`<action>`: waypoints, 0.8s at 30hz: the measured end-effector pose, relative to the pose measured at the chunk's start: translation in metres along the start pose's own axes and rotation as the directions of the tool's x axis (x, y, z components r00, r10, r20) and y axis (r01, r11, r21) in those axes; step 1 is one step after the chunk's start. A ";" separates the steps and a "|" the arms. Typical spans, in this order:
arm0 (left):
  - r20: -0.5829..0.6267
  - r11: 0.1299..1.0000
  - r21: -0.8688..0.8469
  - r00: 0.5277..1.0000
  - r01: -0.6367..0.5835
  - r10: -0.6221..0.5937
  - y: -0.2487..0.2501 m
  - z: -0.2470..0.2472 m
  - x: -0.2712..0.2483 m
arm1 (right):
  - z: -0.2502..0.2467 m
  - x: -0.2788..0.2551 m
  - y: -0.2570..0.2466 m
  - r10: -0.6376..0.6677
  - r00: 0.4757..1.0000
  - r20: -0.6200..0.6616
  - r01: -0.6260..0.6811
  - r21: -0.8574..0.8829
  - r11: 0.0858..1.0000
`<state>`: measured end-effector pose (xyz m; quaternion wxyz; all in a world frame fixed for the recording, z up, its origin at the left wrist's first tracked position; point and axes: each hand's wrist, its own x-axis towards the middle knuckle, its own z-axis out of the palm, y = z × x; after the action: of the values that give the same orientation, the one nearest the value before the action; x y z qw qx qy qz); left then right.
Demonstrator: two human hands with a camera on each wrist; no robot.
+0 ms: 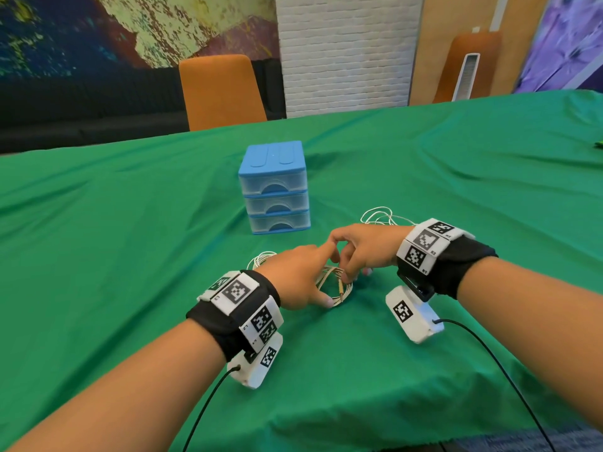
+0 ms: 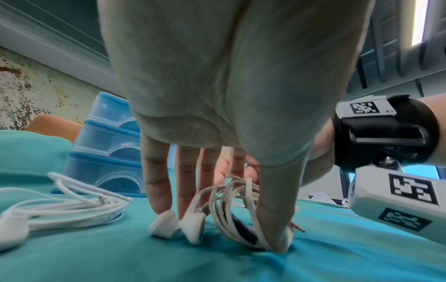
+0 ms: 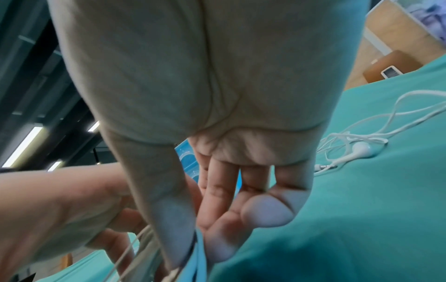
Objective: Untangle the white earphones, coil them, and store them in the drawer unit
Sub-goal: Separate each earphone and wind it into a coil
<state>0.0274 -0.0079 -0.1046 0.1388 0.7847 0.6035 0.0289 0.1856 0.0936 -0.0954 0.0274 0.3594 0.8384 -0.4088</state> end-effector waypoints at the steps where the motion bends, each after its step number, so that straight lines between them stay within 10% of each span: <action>1: 0.001 1.000 0.021 1.000 0.006 -0.006 0.000 0.001 0.000 | 0.000 0.000 0.001 0.002 1.000 0.011 -0.002 0.018 1.000; 15: -0.198 0.933 -0.358 0.980 -0.045 -0.028 -0.019 -0.014 0.001 | -0.013 -0.011 0.009 -0.143 0.985 0.095 0.070 0.538 0.840; 24: -0.396 0.997 -0.067 0.918 -0.040 0.010 -0.014 -0.009 0.005 | -0.013 -0.016 -0.009 -0.245 0.953 -0.179 0.207 -0.207 0.956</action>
<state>0.0136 0.0016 -0.1003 0.0425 0.7646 0.6075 0.2108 0.1948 0.0896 -0.0752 -0.0718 0.2963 0.9070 -0.2905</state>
